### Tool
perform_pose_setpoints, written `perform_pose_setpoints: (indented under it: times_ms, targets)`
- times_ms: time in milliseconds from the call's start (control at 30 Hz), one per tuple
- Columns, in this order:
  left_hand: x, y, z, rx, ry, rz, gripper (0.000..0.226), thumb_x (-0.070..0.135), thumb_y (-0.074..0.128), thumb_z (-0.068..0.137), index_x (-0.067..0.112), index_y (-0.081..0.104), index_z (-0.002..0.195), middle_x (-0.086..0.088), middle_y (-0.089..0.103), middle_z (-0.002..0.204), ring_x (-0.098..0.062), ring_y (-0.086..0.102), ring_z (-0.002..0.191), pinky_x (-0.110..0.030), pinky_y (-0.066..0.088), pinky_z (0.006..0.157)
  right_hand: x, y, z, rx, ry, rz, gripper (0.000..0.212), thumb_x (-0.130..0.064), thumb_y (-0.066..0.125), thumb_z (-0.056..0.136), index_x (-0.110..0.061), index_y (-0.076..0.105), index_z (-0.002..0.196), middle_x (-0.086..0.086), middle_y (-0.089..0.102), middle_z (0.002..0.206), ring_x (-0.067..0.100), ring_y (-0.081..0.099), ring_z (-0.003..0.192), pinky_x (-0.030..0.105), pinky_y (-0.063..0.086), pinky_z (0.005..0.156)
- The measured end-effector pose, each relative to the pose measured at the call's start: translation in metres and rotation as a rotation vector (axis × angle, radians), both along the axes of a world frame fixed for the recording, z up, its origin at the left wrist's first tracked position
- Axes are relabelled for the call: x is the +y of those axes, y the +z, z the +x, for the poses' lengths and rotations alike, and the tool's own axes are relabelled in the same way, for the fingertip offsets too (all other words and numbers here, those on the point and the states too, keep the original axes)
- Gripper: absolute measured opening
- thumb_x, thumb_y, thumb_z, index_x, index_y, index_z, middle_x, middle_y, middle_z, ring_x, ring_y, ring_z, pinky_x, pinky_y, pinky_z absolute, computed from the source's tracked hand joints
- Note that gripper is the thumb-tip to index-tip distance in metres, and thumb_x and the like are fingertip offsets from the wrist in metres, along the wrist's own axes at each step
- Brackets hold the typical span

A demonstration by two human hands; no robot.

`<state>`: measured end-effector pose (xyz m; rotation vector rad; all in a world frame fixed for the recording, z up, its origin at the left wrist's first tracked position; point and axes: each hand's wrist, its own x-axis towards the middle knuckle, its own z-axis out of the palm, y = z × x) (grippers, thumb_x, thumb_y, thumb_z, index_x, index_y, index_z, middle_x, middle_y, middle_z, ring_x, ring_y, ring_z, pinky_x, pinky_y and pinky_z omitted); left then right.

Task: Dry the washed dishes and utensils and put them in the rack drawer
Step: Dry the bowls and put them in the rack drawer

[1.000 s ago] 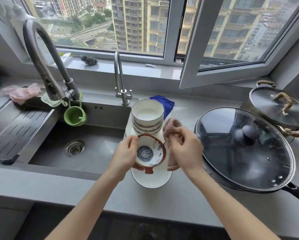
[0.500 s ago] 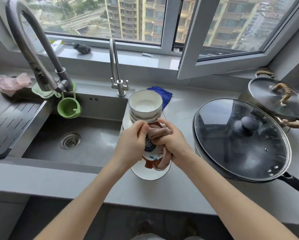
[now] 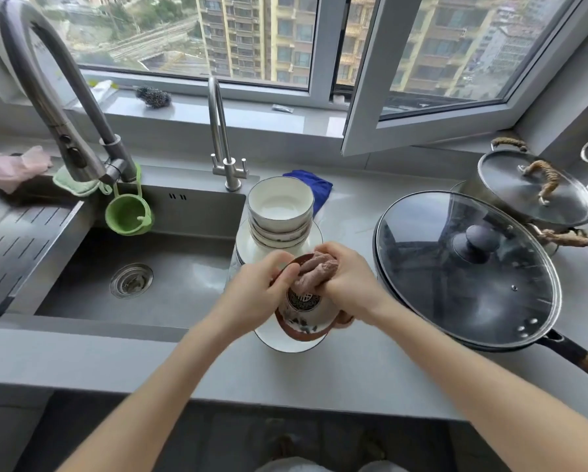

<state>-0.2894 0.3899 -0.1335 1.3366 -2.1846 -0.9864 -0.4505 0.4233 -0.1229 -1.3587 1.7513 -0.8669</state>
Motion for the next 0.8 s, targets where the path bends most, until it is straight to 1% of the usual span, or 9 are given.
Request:
perform_pose_setpoints:
  times_ms: [33,100,200,300,433,533,667,733,800]
  targets:
    - [-0.003,0.002,-0.002,0.0,-0.068,-0.011,0.023,0.032,0.043,0.098,0.014,0.055,0.092,0.007,0.055,0.063,-0.002,0.052,0.052,-0.019,0.036,0.05,-0.004,0.003,-0.003,0.123,0.083,-0.003,0.03,-0.008,0.066,0.065,-0.028,0.057,0.086,-0.012,0.063,0.076,0.012,0.06,0.077,0.025,0.049,0.072]
    - [-0.005,0.002,-0.01,0.08,-0.069,-0.116,0.034,0.031,0.039,0.099,0.006,0.058,0.088,0.001,0.058,0.068,-0.008,0.05,0.057,-0.024,0.037,0.056,-0.01,0.011,-0.006,0.194,0.136,-0.033,0.038,-0.004,0.07,0.068,-0.031,0.055,0.089,-0.015,0.06,0.077,0.013,0.059,0.08,0.027,0.048,0.076]
    - [-0.003,-0.006,-0.019,0.164,0.076,-0.313,0.041,0.032,0.036,0.094,0.002,0.06,0.082,-0.007,0.065,0.074,-0.023,0.053,0.067,-0.032,0.038,0.062,-0.012,0.015,-0.004,0.029,-0.013,-0.081,0.04,0.001,0.075,0.064,-0.026,0.059,0.089,-0.014,0.064,0.078,0.008,0.06,0.077,0.024,0.049,0.077]
    - [0.002,-0.014,-0.024,0.196,0.144,-0.361,0.037,0.028,0.038,0.093,0.001,0.059,0.078,-0.01,0.065,0.071,-0.027,0.053,0.063,-0.03,0.034,0.057,-0.008,0.002,0.002,-0.095,-0.236,-0.031,0.04,0.001,0.07,0.062,-0.028,0.062,0.088,-0.007,0.07,0.081,0.013,0.065,0.081,0.034,0.055,0.082]
    - [0.01,-0.019,-0.028,0.225,0.164,-0.322,0.033,0.023,0.04,0.092,0.004,0.06,0.074,-0.002,0.06,0.065,-0.018,0.046,0.058,-0.02,0.026,0.056,-0.004,-0.01,0.005,-0.173,-0.368,0.037,0.041,-0.003,0.059,0.057,-0.033,0.065,0.084,-0.007,0.071,0.081,0.017,0.067,0.085,0.041,0.055,0.084]
    - [0.011,-0.017,-0.029,0.243,0.191,-0.279,0.031,0.022,0.041,0.094,0.01,0.058,0.071,0.011,0.05,0.06,-0.006,0.045,0.053,-0.012,0.031,0.055,-0.003,-0.009,0.005,-0.188,-0.369,0.009,0.04,-0.002,0.058,0.057,-0.032,0.065,0.083,-0.006,0.071,0.081,0.017,0.067,0.085,0.04,0.055,0.084]
    - [0.015,-0.018,-0.029,0.278,0.306,-0.128,0.033,0.013,0.044,0.098,0.015,0.048,0.065,0.011,0.048,0.056,-0.001,0.048,0.056,-0.01,0.033,0.052,0.0,0.0,0.004,-0.3,-0.341,-0.312,0.05,0.02,0.057,0.067,-0.026,0.063,0.087,-0.007,0.071,0.079,0.01,0.068,0.076,0.021,0.053,0.068]
    - [0.012,-0.02,-0.023,0.285,0.428,0.021,0.037,0.017,0.041,0.1,0.011,0.049,0.064,0.004,0.051,0.059,-0.008,0.045,0.057,-0.013,0.034,0.051,-0.002,0.006,-0.007,-0.358,-0.369,-0.457,0.052,0.019,0.059,0.072,-0.026,0.065,0.096,0.0,0.071,0.086,0.014,0.067,0.072,0.026,0.053,0.062]
    - [0.005,-0.02,-0.014,0.236,0.465,0.056,0.039,0.021,0.039,0.1,0.009,0.049,0.065,-0.003,0.052,0.063,-0.019,0.046,0.059,-0.017,0.033,0.048,0.0,0.009,-0.017,-0.139,-0.328,-0.604,0.05,0.003,0.058,0.074,-0.034,0.065,0.107,0.003,0.069,0.096,0.023,0.068,0.08,0.039,0.056,0.07]
